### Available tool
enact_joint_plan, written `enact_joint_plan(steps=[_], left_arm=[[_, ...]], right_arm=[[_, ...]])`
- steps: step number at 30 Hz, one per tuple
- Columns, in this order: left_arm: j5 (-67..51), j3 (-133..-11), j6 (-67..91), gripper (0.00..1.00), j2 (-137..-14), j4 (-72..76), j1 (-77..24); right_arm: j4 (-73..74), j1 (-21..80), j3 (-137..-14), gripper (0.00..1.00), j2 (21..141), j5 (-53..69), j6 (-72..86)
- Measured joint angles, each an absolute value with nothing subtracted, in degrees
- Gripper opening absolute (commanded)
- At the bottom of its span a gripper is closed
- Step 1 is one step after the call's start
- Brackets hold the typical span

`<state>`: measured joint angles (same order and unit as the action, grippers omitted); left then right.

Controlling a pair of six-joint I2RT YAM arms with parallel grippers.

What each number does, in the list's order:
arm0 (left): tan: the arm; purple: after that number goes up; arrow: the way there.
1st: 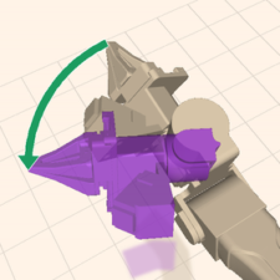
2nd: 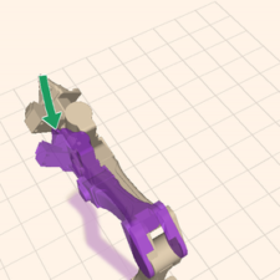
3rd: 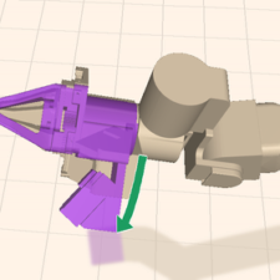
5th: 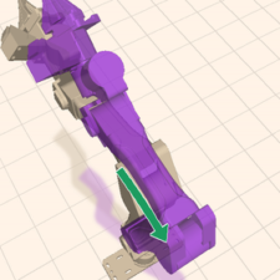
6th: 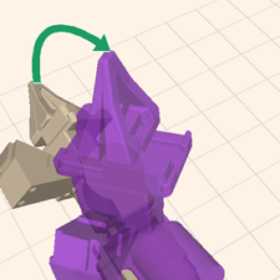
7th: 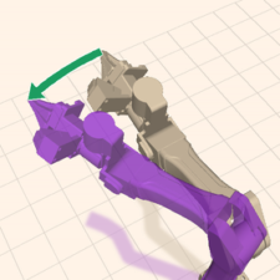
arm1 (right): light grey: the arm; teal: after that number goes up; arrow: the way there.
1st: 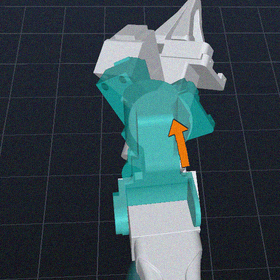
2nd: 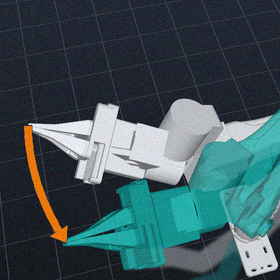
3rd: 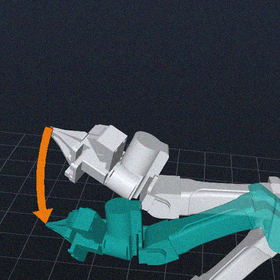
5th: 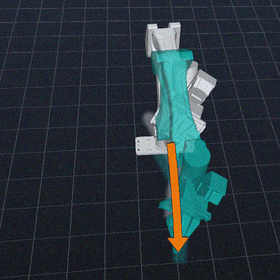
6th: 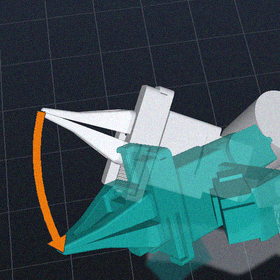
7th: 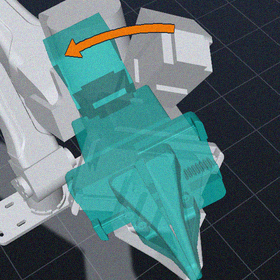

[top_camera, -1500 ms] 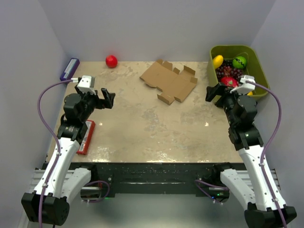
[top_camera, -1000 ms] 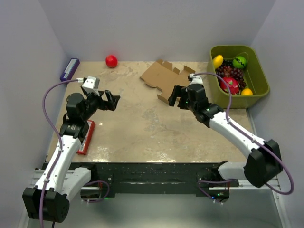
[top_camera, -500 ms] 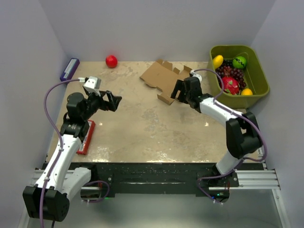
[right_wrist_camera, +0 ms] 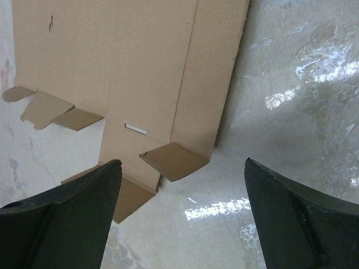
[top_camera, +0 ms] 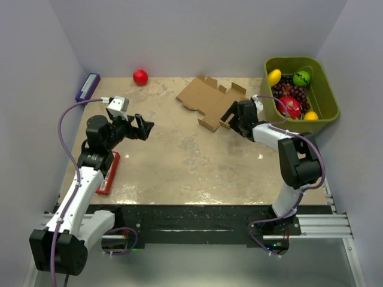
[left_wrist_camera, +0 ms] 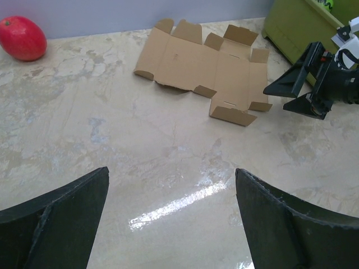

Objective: Fold the paper box

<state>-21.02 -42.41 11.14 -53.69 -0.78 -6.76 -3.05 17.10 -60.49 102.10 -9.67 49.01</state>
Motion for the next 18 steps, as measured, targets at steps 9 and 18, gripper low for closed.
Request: enact_joint_plan(steps=[9,18], left_arm=[[-21.6,-42.4,11.4,0.98,-54.2,-0.9,-6.8],[-22.3,-42.4,11.4,0.98,-54.2,-0.9,-6.8]], right_arm=[[-6.2,14.4,-60.2,0.88,106.7,-9.5,52.8],[-12.2,14.3,-62.2,0.69,110.7,-8.5,55.5]])
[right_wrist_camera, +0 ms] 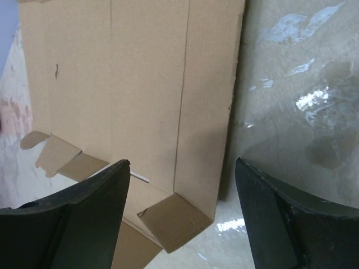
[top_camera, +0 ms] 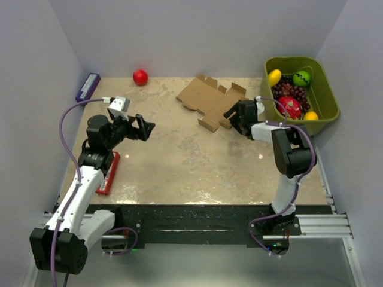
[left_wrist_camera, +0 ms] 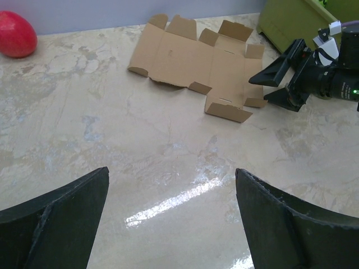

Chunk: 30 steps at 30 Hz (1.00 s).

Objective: Fold the paper box

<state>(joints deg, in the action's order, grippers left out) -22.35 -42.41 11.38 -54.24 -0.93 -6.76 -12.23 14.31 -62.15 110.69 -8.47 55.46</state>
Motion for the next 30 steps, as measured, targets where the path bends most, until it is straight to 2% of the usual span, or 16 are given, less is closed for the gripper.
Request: enact_joint_plan(steps=[2,3,5,6,11,12,14,17,25,30], left_arm=[[-22.4,-42.4,11.4,0.98,-54.2,-0.9,-6.8],[-22.4,-42.4,11.4,0.98,-54.2,-0.9,-6.8],[-22.4,-42.4,11.4,0.98,-54.2,-0.9,-6.8],[-22.4,-42.4,11.4,0.98,-54.2,-0.9,-6.8],[-22.5,-42.4,11.4,0.98,-54.2,-0.9,-6.8],[-22.6,-42.4,11.4,0.98,-54.2,-0.9,-6.8],[-22.8,-42.4,11.4,0.98,-54.2,-0.9,-6.8],[-23.4,-42.4,11.4,0.98,-54.2,-0.9,-6.8],[-25.7,-42.4,11.4,0.98,-54.2,0.0,-6.8],[-27.8,-42.4,11.4,0.98,-54.1,0.9,-6.8]], right_arm=[[-13.8,14.3,-62.2,0.62,111.4,-7.8,56.1],[-14.2,14.3,-62.1,0.55,111.7,-7.7,56.4],[-15.1,14.3,-62.1,0.51,112.3,-7.4,57.0],[-15.4,14.3,-61.9,0.45,112.5,-7.3,57.2],[-18.2,14.3,-60.8,0.27,113.3,-5.7,56.8],[-19.0,14.3,-60.6,0.2,113.7,-5.1,56.5],[-20.8,14.3,-60.5,0.12,114.5,-4.4,55.4],[-23.9,14.3,-60.5,0.03,115.6,-2.4,53.4],[-29.5,14.3,-60.6,0.0,114.6,4.6,46.1],[-26.9,14.3,-60.6,0.0,106.9,9.5,40.8]])
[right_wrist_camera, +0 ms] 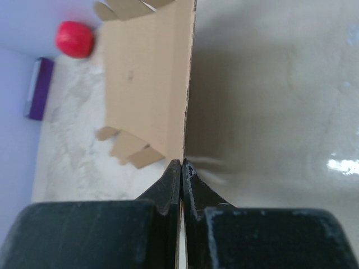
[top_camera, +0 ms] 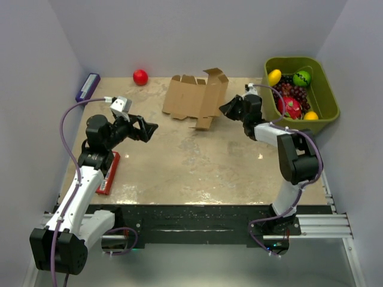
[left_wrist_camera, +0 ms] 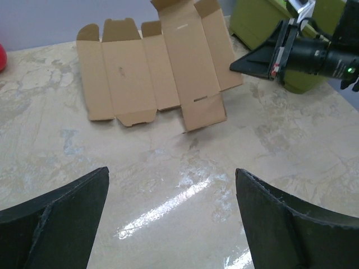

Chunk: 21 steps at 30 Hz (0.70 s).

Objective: Fold the paper box

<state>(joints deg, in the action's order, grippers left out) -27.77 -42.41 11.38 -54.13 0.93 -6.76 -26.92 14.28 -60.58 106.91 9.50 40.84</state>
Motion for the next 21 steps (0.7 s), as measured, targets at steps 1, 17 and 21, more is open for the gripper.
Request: enact_joint_plan(steps=[1,17,21], left_arm=[[-28.3,-42.4,11.4,0.98,-54.1,1.2,-6.8],[-33.8,-50.7,8.7,0.98,-56.2,1.1,-8.4],[-35.1,-61.3,6.2,1.0,-59.5,0.3,-9.9]], right_arm=[[-25.6,14.3,-60.6,0.0,104.2,10.8,39.5],[7.0,14.5,-65.6,0.0,73.7,23.7,17.6],[15.0,14.6,-69.6,0.0,69.2,25.9,13.4]])
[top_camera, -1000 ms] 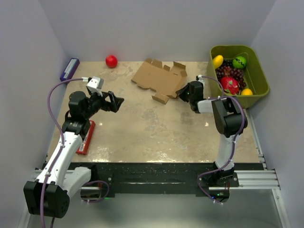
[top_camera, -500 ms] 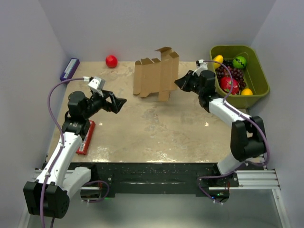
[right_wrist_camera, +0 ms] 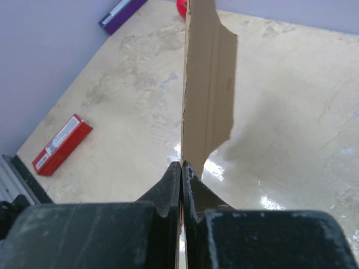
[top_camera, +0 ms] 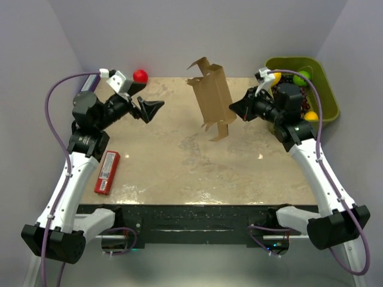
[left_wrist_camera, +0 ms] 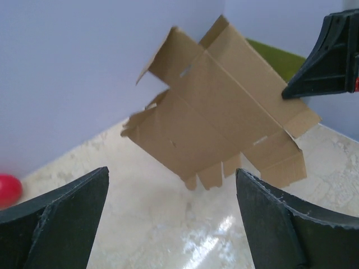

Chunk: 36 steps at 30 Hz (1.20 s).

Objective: Fold the paper box

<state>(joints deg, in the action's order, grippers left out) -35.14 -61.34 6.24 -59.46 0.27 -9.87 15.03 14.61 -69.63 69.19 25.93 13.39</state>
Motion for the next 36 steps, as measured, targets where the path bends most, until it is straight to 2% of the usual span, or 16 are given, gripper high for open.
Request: enact_joint_plan(steps=[7,15,25,28,31,32,34,35,36], left_arm=[[-40.3,-70.6,-1.5,1.0,-61.7,-2.5,-12.4],[-39.2,-62.5,-7.1,1.0,-61.4,-2.8,-14.7],[-30.5,-57.8,-9.6,1.0,-59.2,-1.3,-14.7],[-30.3,-57.8,-9.6,0.96,-59.5,-0.3,-14.7],[-30.6,-57.8,-9.5,0.86,-60.5,0.3,-14.7],[-30.9,-57.7,-9.5,0.76,-60.9,0.5,-14.7],[-31.2,-57.6,-9.3,0.63,-61.3,0.7,-14.7],[-31.4,-57.6,-9.0,0.51,-61.5,0.8,-14.7],[-31.6,-57.5,-9.0,0.45,-61.7,0.9,-14.7]], right_arm=[[24.8,15.4,-74.5,0.0,66.0,32.9,10.0],[35.4,24.5,-78.5,0.0,68.8,35.8,5.4],[39.3,25.6,-79.4,0.0,70.4,37.3,2.9],[39.8,26.3,-79.8,0.0,71.0,37.6,2.0],[40.1,26.7,-79.8,0.0,71.0,37.7,1.4],[40.1,26.9,-79.8,0.0,71.0,37.8,1.3],[40.3,27.0,-79.8,0.0,71.0,38.2,1.1],[40.4,27.0,-79.8,0.0,71.0,38.2,0.9],[40.6,27.1,-79.8,0.0,71.0,38.3,0.4]])
